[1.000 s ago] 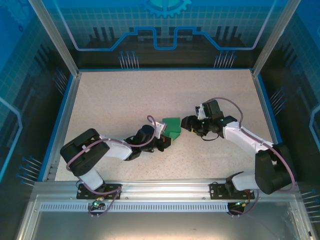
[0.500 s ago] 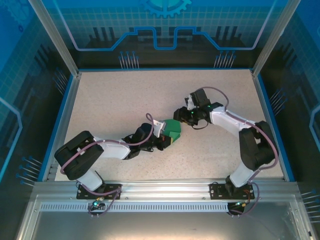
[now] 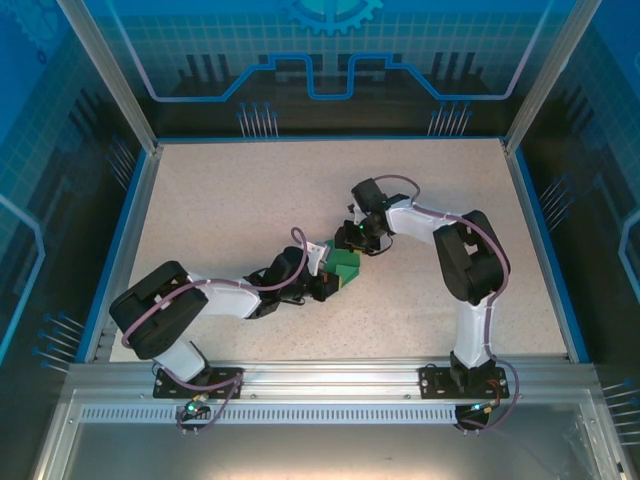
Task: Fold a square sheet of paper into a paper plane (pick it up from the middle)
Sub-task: Third fold the triangle at the center of the table.
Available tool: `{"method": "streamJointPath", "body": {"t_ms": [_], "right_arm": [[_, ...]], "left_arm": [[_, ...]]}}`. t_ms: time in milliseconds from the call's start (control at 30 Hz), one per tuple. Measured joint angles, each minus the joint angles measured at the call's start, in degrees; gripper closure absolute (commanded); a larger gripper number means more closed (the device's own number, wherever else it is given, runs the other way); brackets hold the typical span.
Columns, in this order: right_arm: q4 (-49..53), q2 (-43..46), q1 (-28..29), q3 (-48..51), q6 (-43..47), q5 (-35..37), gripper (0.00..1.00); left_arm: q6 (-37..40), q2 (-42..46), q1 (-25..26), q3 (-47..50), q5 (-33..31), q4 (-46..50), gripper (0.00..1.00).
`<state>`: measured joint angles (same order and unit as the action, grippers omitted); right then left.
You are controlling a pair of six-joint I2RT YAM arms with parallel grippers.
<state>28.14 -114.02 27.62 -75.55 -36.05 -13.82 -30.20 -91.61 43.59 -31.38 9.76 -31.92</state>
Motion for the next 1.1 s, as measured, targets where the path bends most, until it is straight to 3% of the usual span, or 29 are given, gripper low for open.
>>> {"method": "streamJointPath", "body": {"t_ms": [500,1100], "right_arm": [[1.6,-0.5,0.0,-0.1,1.2,0.3,0.57],[1.5,-0.7,-0.5,-0.2,0.5,-3.2,0.58]], "left_arm": [[-4.1,-2.6,-1.9,-2.0,-1.8,4.1,0.99],[-11.6,-4.0,-0.9,-1.7,2.3,1.9,0.89]]}}
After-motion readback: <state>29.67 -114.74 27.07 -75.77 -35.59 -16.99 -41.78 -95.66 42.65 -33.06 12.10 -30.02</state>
